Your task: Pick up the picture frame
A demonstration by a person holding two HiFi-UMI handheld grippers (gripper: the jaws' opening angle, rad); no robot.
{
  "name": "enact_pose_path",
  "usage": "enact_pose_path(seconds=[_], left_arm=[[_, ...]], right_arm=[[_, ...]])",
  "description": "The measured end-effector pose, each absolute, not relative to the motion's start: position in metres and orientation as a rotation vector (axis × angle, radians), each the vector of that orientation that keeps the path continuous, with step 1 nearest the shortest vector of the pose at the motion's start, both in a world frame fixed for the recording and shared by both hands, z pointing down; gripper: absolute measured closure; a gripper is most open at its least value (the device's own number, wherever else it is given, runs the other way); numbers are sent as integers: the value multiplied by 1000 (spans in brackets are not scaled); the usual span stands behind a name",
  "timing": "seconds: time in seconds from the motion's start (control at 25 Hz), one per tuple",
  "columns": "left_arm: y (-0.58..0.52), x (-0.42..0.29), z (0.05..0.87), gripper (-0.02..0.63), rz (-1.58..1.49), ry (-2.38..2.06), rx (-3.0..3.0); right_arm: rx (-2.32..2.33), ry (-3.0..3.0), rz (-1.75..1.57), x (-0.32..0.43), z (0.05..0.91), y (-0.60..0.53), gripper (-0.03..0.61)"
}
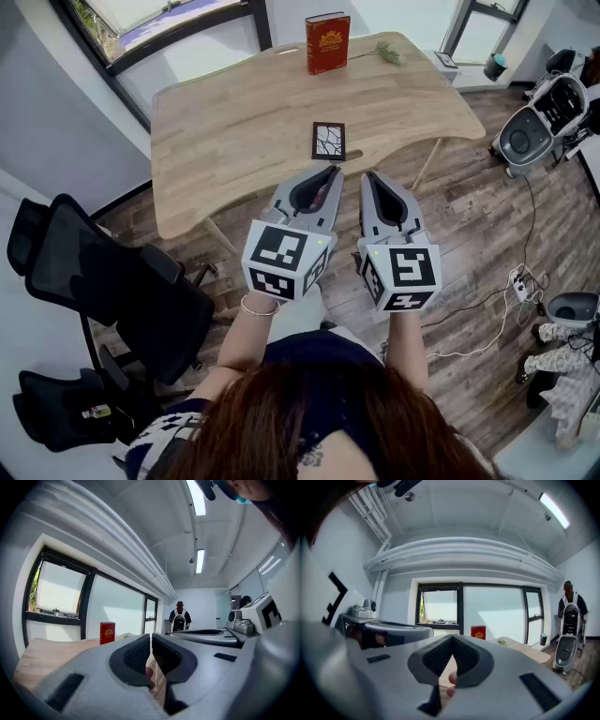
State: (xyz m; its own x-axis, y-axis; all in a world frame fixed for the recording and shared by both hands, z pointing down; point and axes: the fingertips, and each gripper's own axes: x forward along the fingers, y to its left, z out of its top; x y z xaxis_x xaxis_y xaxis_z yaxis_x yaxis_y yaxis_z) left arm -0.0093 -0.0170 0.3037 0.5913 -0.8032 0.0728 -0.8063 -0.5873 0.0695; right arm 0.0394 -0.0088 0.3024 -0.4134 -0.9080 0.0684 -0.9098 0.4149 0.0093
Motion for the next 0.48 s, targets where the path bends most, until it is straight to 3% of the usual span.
enact_pose_path(seconds=[0.48], left_arm=[[-79, -31, 317, 577, 74, -1345, 2725]], right_arm=[[1698, -2576, 89, 25, 312, -68, 554]])
